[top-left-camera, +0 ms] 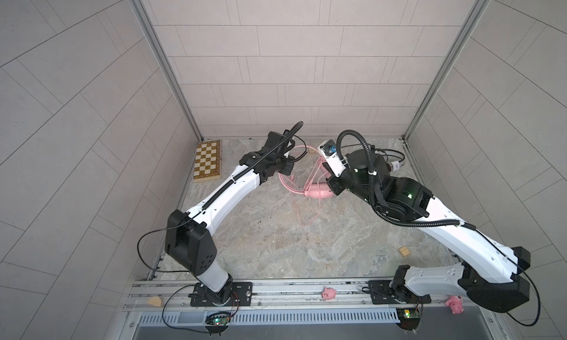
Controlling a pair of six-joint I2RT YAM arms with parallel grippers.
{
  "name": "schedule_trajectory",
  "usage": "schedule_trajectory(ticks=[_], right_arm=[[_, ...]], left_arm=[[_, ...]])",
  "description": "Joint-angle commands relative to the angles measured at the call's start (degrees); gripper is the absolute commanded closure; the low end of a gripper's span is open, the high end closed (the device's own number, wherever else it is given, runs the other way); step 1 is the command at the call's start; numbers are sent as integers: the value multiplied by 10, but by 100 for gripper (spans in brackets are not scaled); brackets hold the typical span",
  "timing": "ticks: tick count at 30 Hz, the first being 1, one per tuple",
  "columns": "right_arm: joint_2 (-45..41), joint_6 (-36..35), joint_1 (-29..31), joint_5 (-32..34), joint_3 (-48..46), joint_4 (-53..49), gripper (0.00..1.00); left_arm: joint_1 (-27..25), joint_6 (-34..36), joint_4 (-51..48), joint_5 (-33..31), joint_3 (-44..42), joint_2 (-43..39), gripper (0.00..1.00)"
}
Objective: Wrap the headphones
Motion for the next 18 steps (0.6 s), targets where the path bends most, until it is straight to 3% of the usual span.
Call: schedule_trajectory(ticks=[1,5,10,18], right_arm=[[-22,-56,-27,118,5,16,95],[-31,-73,-71,154,-21,18,93],[-38,-65,-129,147,-46,33,90],[0,-4,-227,20,4,37,84]], left_arm=[[1,76,-45,58,15,-11,100],[1,103,-21,94,-12,-47,100],[1,134,19,145,-51,-97,100],[0,165,32,241,-63,-116,100]])
